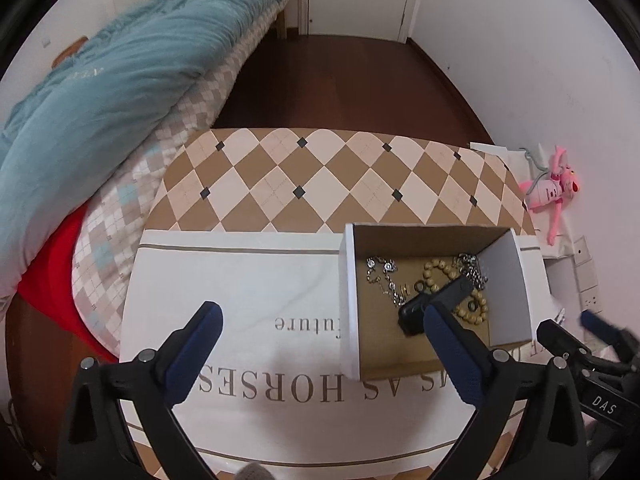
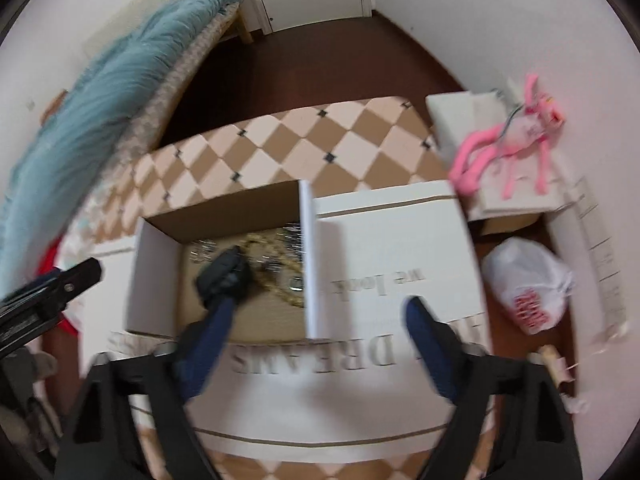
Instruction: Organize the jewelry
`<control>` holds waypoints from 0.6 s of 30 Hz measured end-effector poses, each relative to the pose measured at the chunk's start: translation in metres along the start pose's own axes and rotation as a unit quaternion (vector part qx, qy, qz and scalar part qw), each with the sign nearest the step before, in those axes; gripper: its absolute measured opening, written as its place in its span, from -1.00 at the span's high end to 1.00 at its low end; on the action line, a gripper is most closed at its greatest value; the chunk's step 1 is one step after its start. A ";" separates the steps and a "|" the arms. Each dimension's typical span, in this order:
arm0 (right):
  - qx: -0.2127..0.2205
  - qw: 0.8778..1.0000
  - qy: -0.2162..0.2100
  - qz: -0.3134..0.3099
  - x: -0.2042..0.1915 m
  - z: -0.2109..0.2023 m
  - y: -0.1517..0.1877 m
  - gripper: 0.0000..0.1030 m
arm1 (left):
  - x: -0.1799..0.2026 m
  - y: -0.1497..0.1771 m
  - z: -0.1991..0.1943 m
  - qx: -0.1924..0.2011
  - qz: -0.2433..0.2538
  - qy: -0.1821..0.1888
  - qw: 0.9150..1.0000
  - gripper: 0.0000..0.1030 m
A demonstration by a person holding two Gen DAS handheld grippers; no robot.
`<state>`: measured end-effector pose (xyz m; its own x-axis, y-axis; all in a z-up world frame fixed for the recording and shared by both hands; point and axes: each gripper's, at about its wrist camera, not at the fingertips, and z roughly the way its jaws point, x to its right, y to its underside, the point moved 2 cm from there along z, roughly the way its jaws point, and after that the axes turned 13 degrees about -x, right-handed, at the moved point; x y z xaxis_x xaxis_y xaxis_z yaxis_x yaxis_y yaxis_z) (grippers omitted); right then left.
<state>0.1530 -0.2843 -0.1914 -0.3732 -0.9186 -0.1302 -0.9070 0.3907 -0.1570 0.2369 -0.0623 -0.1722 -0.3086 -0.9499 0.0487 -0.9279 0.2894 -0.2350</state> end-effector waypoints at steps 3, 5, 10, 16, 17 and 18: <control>0.000 0.999 0.039 -0.020 -0.004 0.002 0.003 -0.97 | 0.007 0.012 0.003 0.007 0.006 -0.014 1.000 -1.00; 0.004 0.998 0.056 -0.029 -0.006 0.002 0.005 -1.00 | 0.009 0.019 0.007 0.004 0.005 -0.015 1.000 -1.00; 0.011 0.998 0.058 -0.033 -0.009 -0.004 0.010 -1.00 | 0.007 0.031 0.006 0.000 -0.005 -0.016 1.000 -1.00; 0.023 0.998 0.045 -0.031 -0.012 -0.025 0.020 -1.00 | 0.011 0.044 -0.025 0.024 -0.008 -0.015 1.000 -1.00; 0.029 0.998 0.041 -0.032 -0.012 -0.033 0.025 -1.00 | 0.011 0.046 -0.032 0.029 -0.010 -0.015 0.999 -1.00; 0.035 0.998 0.039 -0.031 -0.012 -0.040 0.028 -1.00 | 0.011 0.048 -0.038 0.034 -0.011 -0.015 0.999 -1.00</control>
<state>0.1245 -0.2644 -0.1551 -0.3326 -0.9422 -0.0414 -0.9145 0.3329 -0.2301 0.1806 -0.0547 -0.1457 -0.2812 -0.9593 0.0252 -0.9179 0.2612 -0.2988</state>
